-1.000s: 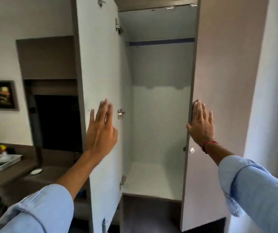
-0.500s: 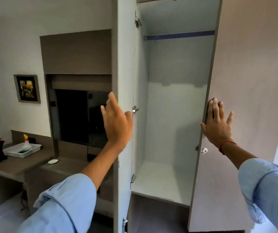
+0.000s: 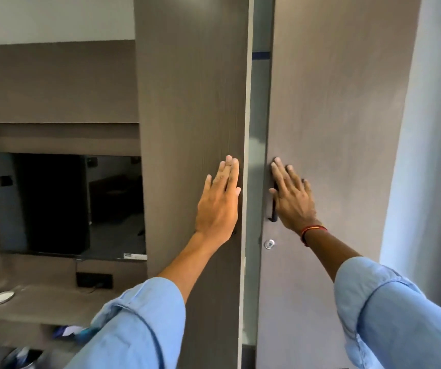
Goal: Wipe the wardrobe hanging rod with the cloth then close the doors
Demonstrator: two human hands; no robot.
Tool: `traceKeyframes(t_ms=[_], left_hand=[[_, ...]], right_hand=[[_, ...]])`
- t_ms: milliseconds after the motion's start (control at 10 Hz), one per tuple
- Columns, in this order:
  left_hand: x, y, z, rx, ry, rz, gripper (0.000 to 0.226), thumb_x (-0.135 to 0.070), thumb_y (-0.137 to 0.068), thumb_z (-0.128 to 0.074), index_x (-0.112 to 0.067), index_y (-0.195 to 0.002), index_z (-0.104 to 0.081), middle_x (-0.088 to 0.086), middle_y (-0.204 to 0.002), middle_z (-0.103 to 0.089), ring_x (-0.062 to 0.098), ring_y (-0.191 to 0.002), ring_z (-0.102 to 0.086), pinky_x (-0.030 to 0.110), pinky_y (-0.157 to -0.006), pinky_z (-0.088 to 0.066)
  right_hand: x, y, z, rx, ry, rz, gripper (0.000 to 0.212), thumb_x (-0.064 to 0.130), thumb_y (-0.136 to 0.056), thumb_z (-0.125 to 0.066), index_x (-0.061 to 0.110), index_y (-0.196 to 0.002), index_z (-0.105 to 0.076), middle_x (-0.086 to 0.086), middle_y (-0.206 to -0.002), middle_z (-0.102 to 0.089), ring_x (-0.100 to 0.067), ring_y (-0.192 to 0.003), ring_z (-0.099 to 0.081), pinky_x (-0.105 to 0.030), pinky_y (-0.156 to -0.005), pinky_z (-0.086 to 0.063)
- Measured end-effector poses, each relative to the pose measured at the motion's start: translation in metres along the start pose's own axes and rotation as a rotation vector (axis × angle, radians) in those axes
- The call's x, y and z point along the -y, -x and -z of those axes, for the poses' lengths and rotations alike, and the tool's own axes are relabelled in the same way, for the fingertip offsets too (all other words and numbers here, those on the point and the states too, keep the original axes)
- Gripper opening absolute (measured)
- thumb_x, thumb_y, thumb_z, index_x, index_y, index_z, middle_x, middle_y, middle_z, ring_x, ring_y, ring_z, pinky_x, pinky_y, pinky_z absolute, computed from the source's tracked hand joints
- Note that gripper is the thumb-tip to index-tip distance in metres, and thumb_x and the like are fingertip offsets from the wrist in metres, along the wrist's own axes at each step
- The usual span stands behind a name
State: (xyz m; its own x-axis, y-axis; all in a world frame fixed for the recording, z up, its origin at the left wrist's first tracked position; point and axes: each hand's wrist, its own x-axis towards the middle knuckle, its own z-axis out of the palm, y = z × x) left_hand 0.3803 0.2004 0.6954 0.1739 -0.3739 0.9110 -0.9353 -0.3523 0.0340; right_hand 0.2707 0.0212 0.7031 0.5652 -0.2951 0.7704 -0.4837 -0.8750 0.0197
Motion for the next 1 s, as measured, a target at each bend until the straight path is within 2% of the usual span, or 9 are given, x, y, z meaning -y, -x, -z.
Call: traceKeyframes(t_ms=[100, 200, 300, 400, 600, 700, 800, 900, 1000], left_hand=[[-0.015, -0.024, -0.041, 0.088, -0.046, 0.027, 0.066, -0.019, -0.103, -0.038, -0.011, -0.159, -0.003, 0.008, -0.168, -0.006, 0.022, -0.155, -0.013, 0.052, -0.122, -0.027], [-0.019, -0.036, -0.071, 0.101, -0.061, 0.063, 0.072, -0.007, -0.095, -0.04, -0.009, -0.158, -0.005, 0.011, -0.168, -0.006, 0.025, -0.155, -0.012, 0.055, -0.12, -0.029], [-0.017, -0.044, -0.091, 0.146, -0.059, 0.089, 0.077, -0.009, -0.091, -0.036, -0.013, -0.158, 0.001, 0.009, -0.168, 0.004, 0.025, -0.156, -0.002, 0.057, -0.122, -0.021], [-0.017, -0.057, -0.106, 0.216, -0.041, 0.105, 0.083, -0.014, -0.094, -0.045, -0.016, -0.158, 0.009, 0.005, -0.168, 0.014, 0.023, -0.155, 0.008, 0.06, -0.123, -0.015], [-0.014, -0.069, -0.126, 0.283, -0.072, 0.14, 0.084, -0.016, -0.098, -0.048, -0.016, -0.157, 0.012, 0.003, -0.166, 0.021, 0.022, -0.154, 0.014, 0.06, -0.124, -0.011], [-0.017, -0.075, -0.135, 0.292, -0.069, 0.165, 0.085, -0.018, -0.099, -0.05, -0.015, -0.157, 0.012, 0.003, -0.166, 0.021, 0.023, -0.154, 0.014, 0.06, -0.124, -0.009], [-0.019, -0.075, -0.135, 0.302, -0.066, 0.19, 0.09, -0.016, -0.096, -0.055, -0.015, -0.157, 0.012, 0.004, -0.166, 0.021, 0.023, -0.154, 0.014, 0.06, -0.124, -0.009], [-0.02, -0.079, -0.124, 0.384, -0.061, 0.205, 0.106, -0.009, -0.088, -0.066, -0.015, -0.156, 0.016, 0.003, -0.165, 0.026, 0.024, -0.154, 0.017, 0.062, -0.123, -0.009], [-0.025, -0.092, -0.102, 0.489, -0.132, 0.189, 0.112, -0.008, -0.085, -0.069, -0.015, -0.156, 0.017, 0.003, -0.164, 0.027, 0.023, -0.155, 0.013, 0.061, -0.123, -0.007]], right_hand=[[-0.005, -0.01, -0.014, -0.007, 0.01, 0.004, 0.063, 0.037, -0.108, -0.031, 0.021, -0.162, -0.004, 0.004, -0.171, 0.001, -0.028, -0.157, -0.012, -0.061, -0.12, -0.025], [-0.012, -0.018, -0.028, -0.007, 0.044, 0.001, 0.062, 0.04, -0.107, -0.026, 0.019, -0.162, -0.005, 0.003, -0.171, 0.001, -0.028, -0.157, -0.013, -0.062, -0.119, -0.027], [-0.012, -0.028, -0.041, -0.005, 0.071, -0.012, 0.062, 0.041, -0.107, -0.026, 0.018, -0.162, -0.006, 0.003, -0.171, 0.001, -0.027, -0.157, -0.013, -0.063, -0.117, -0.027], [-0.013, -0.036, -0.051, 0.011, 0.104, -0.035, 0.062, 0.041, -0.108, -0.024, 0.018, -0.162, -0.003, 0.003, -0.171, 0.004, -0.026, -0.157, -0.01, -0.064, -0.117, -0.026], [-0.019, -0.042, -0.061, 0.01, 0.149, -0.027, 0.063, 0.041, -0.107, -0.023, 0.017, -0.161, -0.004, 0.002, -0.171, 0.005, -0.027, -0.157, -0.012, -0.063, -0.115, -0.027], [-0.023, -0.044, -0.065, -0.008, 0.148, -0.006, 0.063, 0.042, -0.107, -0.024, 0.017, -0.162, -0.004, 0.002, -0.171, 0.005, -0.027, -0.157, -0.011, -0.064, -0.117, -0.025], [-0.022, -0.045, -0.061, 0.062, 0.118, -0.034, 0.066, 0.039, -0.106, -0.032, 0.018, -0.162, -0.003, 0.002, -0.171, 0.007, -0.027, -0.158, -0.009, -0.065, -0.118, -0.024], [-0.024, -0.05, -0.042, 0.18, -0.029, 0.012, 0.075, 0.028, -0.103, -0.046, 0.019, -0.161, 0.0, 0.004, -0.17, 0.012, -0.026, -0.158, -0.003, -0.068, -0.119, -0.019], [-0.028, -0.044, 0.0, 0.323, -0.365, -0.044, 0.076, 0.025, -0.102, -0.054, 0.016, -0.161, -0.005, -0.004, -0.171, -0.002, -0.025, -0.157, -0.011, -0.059, -0.125, -0.017]])
